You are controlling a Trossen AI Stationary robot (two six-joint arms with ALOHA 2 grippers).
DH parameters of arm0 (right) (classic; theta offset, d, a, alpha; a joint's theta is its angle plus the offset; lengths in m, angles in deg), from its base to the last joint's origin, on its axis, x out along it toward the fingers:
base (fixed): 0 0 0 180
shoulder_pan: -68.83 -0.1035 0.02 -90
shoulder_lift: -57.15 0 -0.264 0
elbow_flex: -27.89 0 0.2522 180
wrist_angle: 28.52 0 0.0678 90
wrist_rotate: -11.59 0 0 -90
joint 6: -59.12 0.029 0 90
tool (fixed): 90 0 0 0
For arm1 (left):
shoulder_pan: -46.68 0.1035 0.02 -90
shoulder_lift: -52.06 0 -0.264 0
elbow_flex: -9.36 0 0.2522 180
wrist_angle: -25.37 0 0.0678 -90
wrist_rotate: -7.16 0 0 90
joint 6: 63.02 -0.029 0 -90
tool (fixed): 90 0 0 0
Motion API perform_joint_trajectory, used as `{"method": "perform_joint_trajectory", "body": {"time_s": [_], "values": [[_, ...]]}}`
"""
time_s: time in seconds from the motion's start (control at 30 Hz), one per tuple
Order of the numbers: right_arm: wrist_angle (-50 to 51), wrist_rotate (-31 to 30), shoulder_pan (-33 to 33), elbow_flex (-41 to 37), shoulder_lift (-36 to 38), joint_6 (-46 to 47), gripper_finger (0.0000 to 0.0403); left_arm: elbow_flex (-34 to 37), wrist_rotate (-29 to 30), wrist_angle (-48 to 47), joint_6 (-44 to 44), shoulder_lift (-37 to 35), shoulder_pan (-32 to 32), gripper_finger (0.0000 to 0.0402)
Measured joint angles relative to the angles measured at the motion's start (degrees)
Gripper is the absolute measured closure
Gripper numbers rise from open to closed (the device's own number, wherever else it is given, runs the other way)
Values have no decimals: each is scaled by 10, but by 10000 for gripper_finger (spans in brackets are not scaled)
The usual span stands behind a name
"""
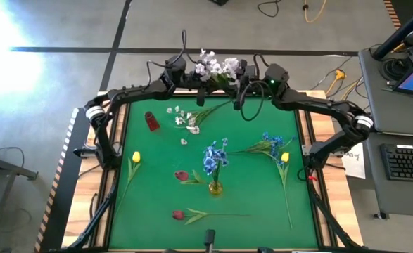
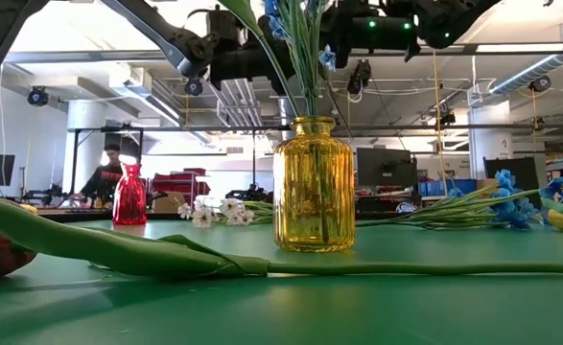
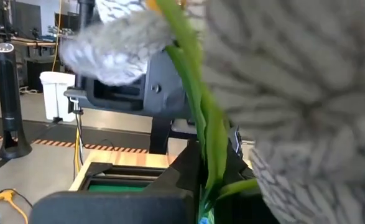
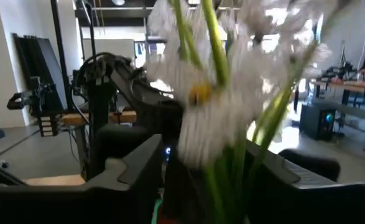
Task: Sort flowers into vase by color
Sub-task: Put the right white flowers into the red vase
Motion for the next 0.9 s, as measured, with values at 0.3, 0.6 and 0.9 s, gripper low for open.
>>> {"method": "perform_joint_trajectory", "body": {"time_s": [0.3, 0.6, 0.9], "values": [[57, 1, 15, 0, 23, 18, 179, 3, -35, -118, -17, -69, 38, 401], [102, 1, 15, 0, 24, 18, 170, 8, 66, -394, -153, -203, 75, 402], [104, 0, 15, 0, 23, 18, 168, 54, 191, -539, -204, -331, 78, 402]]}}
